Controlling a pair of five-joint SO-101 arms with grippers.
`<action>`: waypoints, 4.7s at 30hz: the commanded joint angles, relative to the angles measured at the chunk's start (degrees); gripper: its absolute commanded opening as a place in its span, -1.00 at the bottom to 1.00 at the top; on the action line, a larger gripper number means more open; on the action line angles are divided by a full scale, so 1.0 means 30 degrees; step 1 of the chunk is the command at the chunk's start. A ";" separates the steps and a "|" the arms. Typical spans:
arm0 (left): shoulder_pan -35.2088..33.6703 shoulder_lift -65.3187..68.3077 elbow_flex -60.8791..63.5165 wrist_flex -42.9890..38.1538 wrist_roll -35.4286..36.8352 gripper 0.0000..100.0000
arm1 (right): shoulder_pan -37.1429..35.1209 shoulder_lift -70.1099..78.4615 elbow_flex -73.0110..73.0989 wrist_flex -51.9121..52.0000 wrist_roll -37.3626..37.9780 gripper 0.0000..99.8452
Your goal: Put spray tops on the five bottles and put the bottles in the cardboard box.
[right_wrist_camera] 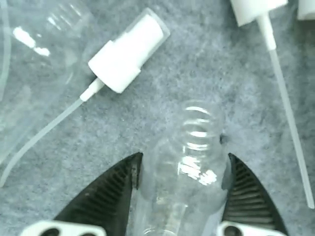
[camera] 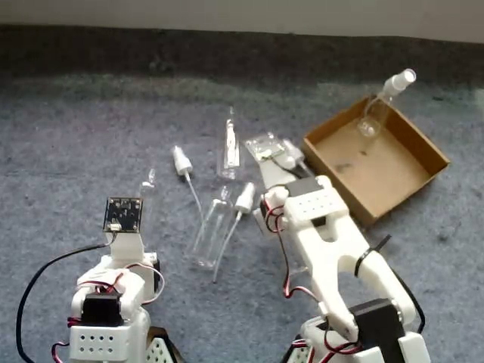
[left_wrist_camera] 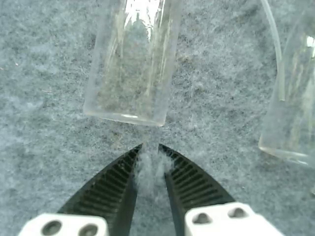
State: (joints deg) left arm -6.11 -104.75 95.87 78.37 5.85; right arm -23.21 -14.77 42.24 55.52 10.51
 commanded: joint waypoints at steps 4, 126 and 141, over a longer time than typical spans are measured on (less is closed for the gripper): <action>-0.0132 -0.0015 0.0425 -0.0293 -0.0029 -0.99 | -0.0103 -0.1480 -0.0103 -0.0601 0.0029 -0.59; -0.0132 -0.0015 0.0425 -0.0293 -0.0029 -0.99 | 0.1304 -1.9062 1.0212 -0.1802 -0.1582 -0.59; -0.0132 -0.0015 0.0425 -0.0293 -0.0029 -0.99 | 0.1304 -1.9092 1.1941 -0.5260 -0.1612 -0.59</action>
State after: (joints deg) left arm -6.11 -104.66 95.87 78.37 5.85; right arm -19.96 -70.86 78.73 41.36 6.29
